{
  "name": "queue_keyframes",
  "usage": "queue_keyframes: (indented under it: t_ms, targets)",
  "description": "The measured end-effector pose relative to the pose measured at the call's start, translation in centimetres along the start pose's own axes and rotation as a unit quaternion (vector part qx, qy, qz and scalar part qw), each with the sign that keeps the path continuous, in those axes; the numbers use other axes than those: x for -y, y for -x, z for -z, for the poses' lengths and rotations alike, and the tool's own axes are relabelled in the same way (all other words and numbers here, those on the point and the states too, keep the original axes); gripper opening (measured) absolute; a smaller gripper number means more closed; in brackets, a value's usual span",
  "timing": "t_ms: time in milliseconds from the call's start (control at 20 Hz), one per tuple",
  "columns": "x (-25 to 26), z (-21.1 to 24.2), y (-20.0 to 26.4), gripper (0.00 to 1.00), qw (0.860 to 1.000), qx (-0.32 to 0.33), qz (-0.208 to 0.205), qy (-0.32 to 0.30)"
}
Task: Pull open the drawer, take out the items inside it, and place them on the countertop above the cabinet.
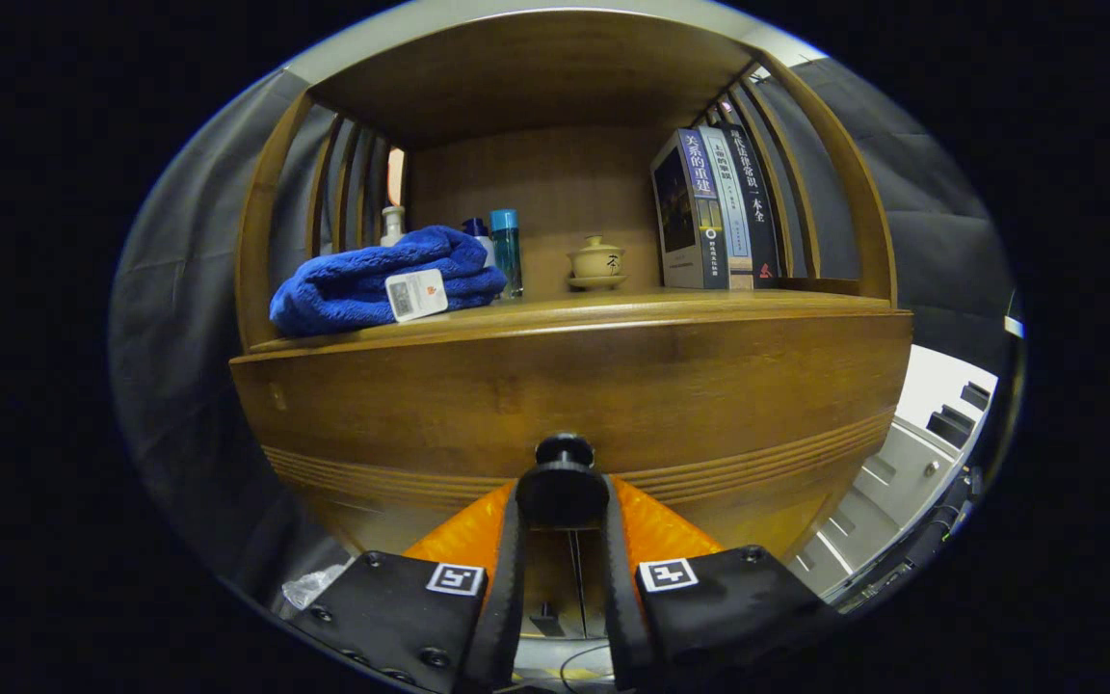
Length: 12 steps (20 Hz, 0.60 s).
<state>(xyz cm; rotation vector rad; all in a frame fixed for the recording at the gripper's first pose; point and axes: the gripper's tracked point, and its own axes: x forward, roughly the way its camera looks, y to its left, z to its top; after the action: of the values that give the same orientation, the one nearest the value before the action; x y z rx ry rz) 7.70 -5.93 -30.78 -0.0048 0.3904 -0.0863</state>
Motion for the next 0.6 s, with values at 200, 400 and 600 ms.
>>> queue_keyframes:
  t_ms: [200,400,600]
  targets:
    - [-0.3,-0.4,2.5,0.10,0.996,0.060,0.003,0.068]
    - [-3.0,-1.8,4.9,0.28,0.989,0.084,-0.016,0.124]
    - [-2.6,-1.5,4.4,0.64,0.993,0.071,-0.015,0.096]
